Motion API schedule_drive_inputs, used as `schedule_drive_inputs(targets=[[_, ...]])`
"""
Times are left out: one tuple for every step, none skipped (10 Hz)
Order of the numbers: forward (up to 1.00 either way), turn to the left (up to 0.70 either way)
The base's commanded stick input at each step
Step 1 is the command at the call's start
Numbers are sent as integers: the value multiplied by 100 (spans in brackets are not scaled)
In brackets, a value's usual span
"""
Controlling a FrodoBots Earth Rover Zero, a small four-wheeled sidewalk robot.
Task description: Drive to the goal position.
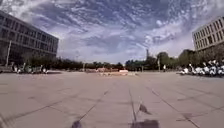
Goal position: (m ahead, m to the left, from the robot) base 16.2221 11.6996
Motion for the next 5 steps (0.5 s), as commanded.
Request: schedule_drive_inputs(targets=[[70, 0], [70, 0], [70, 0], [70, 0], [70, 0]])
